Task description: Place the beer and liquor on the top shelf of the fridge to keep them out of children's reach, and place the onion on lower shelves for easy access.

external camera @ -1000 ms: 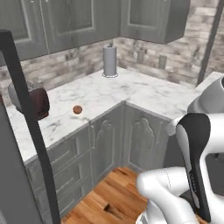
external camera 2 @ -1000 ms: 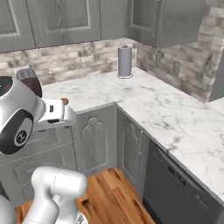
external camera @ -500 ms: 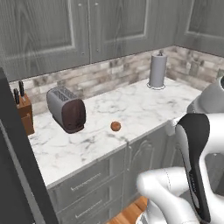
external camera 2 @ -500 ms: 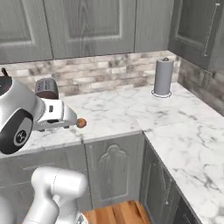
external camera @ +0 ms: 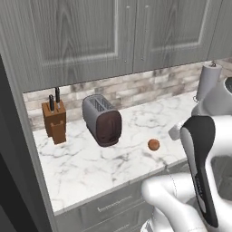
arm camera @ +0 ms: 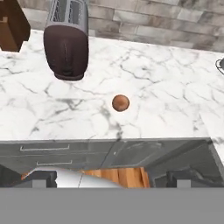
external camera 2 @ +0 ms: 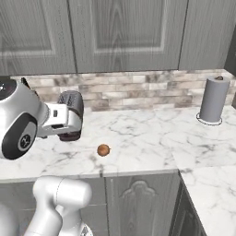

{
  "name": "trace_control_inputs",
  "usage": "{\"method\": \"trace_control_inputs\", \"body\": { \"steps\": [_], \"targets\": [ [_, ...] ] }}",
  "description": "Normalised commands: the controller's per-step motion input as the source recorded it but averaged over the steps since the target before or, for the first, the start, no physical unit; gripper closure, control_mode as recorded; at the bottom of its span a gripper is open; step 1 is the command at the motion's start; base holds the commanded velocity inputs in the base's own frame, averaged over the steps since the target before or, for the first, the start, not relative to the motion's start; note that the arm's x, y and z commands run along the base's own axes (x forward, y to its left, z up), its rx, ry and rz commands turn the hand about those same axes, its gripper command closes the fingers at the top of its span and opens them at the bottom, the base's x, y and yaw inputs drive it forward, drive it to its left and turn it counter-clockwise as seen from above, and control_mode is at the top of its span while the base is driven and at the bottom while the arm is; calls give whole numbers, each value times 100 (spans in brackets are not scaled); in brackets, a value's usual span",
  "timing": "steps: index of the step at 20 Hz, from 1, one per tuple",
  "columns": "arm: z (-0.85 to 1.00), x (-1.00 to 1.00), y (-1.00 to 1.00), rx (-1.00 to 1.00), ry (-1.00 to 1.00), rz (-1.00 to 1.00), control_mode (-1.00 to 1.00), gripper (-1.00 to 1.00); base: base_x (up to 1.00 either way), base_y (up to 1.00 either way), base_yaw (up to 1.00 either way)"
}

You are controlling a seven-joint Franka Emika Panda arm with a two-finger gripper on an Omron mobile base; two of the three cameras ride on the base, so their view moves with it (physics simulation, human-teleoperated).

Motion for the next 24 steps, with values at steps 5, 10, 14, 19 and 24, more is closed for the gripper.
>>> {"method": "trace_control_inputs", "body": {
  "steps": [5,10,14,19,24],
  "targets": [
    [-57,51,-16,0,19,10,-100,-100,0,0,0],
    [-63,44,-19,0,14,0,-100,-100,0,0,0],
    [-50,43,0,0,7,0,-100,-100,0,0,0],
    [-47,40,0,0,5,0,-100,-100,0,0,0],
    [-42,31,0,0,0,0,-100,-100,0,0,0]
  ]
}}
